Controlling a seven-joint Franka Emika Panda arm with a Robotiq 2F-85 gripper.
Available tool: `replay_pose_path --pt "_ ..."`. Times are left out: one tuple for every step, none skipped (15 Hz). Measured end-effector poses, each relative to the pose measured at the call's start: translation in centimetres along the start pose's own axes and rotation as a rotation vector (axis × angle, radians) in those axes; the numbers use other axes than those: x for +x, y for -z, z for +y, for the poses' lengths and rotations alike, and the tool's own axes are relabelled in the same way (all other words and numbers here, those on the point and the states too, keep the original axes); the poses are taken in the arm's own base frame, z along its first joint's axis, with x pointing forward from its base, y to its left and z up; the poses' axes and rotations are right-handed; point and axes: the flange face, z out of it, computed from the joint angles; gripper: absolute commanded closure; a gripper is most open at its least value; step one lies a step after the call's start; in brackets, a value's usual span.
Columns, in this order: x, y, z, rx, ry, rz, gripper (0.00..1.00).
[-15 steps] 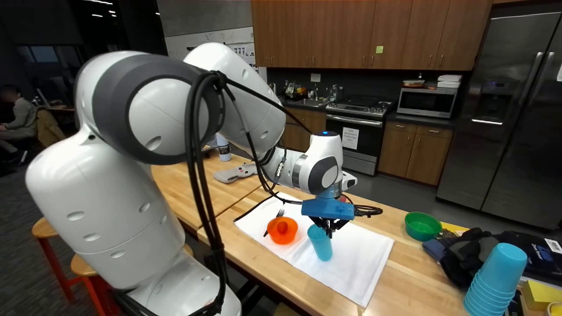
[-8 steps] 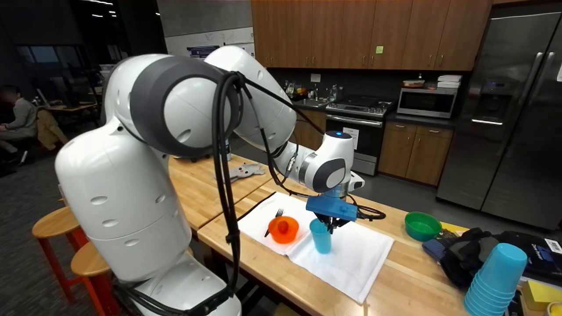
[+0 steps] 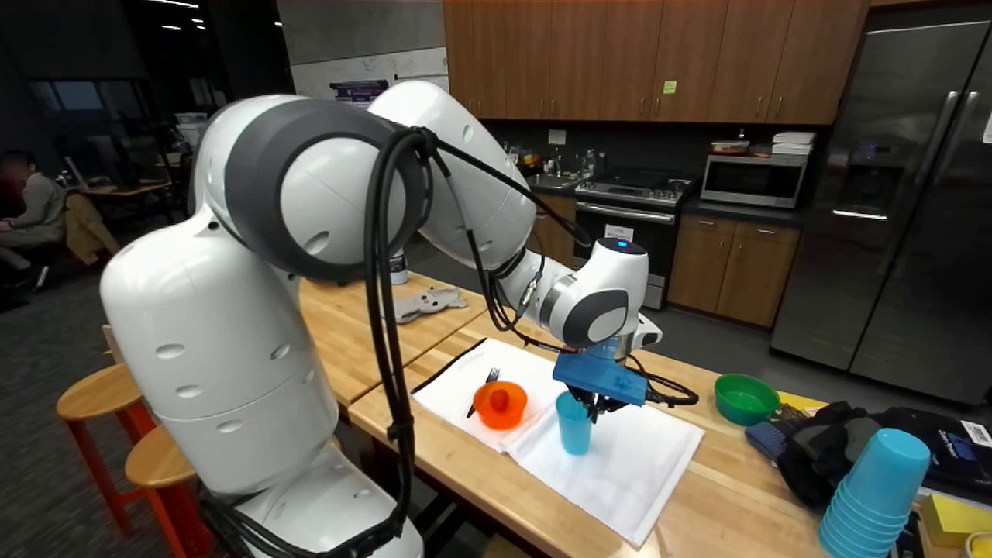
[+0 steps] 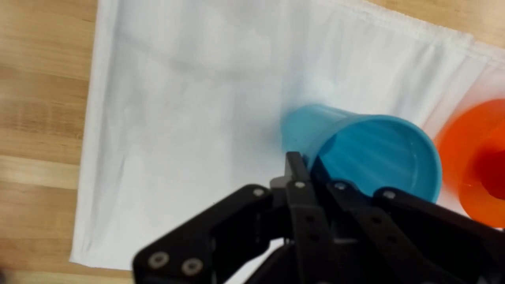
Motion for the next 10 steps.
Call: replay_pose_path --pt "-0.1 0.1 0.1 -0.006 0.017 -0.019 0.94" --pt "-0.2 0.1 0.2 -0.014 0.033 -0.04 0.9" --pt "-0.4 -0.1 0.2 -0.019 0.047 -0.062 0.84" --pt "-0.6 -0.5 0.2 -0.019 0.053 -0.079 0.78" --pt "-0.8 -0.8 0.2 -0.019 0.055 -0.088 0.71" --pt "-0.8 -0.9 0.2 -0.018 0.055 -0.092 0.7" --pt "-0.8 -1.1 0.2 -0.017 0.055 -0.095 0.7" --pt "-0.8 -1.2 0.2 -0.017 0.055 -0.097 0.7" --pt "-0.8 -1.2 0.2 -0.017 0.055 -0.097 0.7" --pt "-0.8 -1.2 0.2 -0.017 0.055 -0.097 0.45"
